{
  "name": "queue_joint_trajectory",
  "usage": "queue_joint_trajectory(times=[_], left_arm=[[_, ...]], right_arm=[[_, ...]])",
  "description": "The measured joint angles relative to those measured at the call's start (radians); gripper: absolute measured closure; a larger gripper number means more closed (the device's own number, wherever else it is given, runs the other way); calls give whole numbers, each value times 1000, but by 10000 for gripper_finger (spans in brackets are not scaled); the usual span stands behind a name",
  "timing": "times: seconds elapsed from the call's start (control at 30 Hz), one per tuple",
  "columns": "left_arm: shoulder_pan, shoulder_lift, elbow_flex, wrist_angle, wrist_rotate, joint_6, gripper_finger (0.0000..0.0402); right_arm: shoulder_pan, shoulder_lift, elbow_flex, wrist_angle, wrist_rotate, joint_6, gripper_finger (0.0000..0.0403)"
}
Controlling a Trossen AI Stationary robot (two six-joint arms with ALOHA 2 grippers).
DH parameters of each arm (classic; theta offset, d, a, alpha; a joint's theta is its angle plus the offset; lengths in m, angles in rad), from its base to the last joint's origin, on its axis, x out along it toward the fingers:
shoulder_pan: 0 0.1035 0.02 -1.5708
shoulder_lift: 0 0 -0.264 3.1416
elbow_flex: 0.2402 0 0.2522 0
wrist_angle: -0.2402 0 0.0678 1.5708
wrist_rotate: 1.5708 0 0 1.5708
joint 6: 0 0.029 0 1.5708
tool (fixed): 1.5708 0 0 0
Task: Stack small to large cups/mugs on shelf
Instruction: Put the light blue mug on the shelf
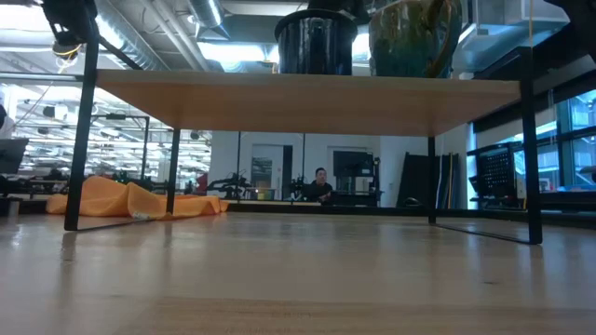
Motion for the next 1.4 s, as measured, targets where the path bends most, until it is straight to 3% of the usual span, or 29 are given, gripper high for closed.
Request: queue_joint_trajectory(times=[0.13,0.33,0.6,0.77,1.0,1.4], left_arm=[[-18,0,0,45,-16,-33,391],[-119,13,0,57,-122,-68,391],[-389,63,-12,86,-242,-264,391],[-596,95,-134,98,-250,-480,381],[-809,112,-216,170,-419,-735,342],[-950,252,-250,243,-342,-859,300]], right_arm=[[0,0,0,0,-4,-33,322],[-11,0,0,17,-12,-68,322],[-39,0,0,34,-19,-51,322],[-66,-4,0,50,-19,-26,322],[-90,-21,0,62,-26,-20,322],[-129,-21,0,65,-28,-19,322]])
